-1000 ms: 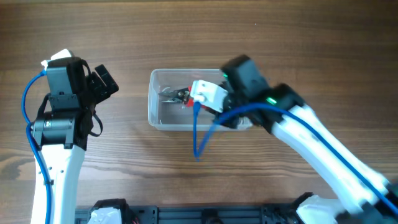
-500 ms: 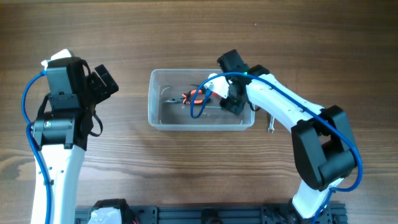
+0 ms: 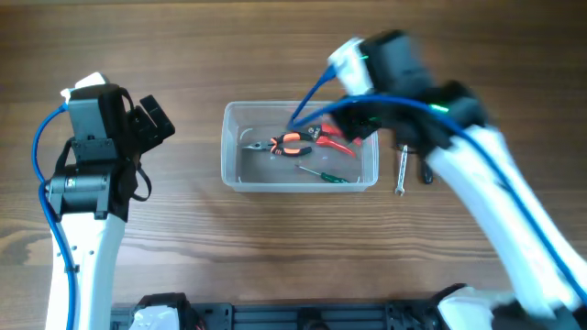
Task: Pack container
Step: 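Place the shears into the container and withdraw the right gripper, then grasp the red-black screwdriver with the right gripper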
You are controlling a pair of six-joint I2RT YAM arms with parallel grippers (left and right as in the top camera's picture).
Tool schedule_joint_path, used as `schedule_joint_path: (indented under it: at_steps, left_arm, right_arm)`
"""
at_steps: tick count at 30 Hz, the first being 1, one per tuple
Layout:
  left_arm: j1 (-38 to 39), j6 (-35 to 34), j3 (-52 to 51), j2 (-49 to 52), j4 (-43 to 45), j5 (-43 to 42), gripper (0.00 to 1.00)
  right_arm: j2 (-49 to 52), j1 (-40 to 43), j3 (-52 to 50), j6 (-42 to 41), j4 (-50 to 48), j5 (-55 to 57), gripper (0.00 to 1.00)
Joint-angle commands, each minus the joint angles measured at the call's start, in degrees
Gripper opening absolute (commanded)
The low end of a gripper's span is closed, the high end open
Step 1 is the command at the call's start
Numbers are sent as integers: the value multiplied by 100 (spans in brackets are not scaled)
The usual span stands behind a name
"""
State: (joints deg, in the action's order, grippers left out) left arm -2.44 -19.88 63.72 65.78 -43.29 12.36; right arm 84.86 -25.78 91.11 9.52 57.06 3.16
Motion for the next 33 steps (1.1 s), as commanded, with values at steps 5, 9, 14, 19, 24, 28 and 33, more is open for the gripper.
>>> schedule_joint_path:
  at_steps: [5,9,14,19,24,28,33]
  left_arm:
    - [-31,-50,59,11,13,-9,100]
    - [-31,-50,59,11,13,-9,100]
    - [-31,-50,59,11,13,-9,100]
    - [-31,-50,59,11,13,-9,100]
    - [-31,-50,59,11,13,-9,100]
    - [-31,-50,59,11,13,-9,100]
    - [-31,-50,59,11,13,-9,100]
  right_arm:
    - [-457,2238,-332,-2656,734,-603,85]
    - [-136,2944,-1410,-2662,501,-601,84]
    - [540,3375,-2463,-2835,-96,-605,72]
    - [1200,3316,-2535,-2559,-118,-557,70]
    - [1661,3292,-2608,-2306,-374,-393,67]
    - [1917,3191,-2828,-2205,-831,-431,63]
    - [2170,3171,-2887,-2194,-1113,-474,54]
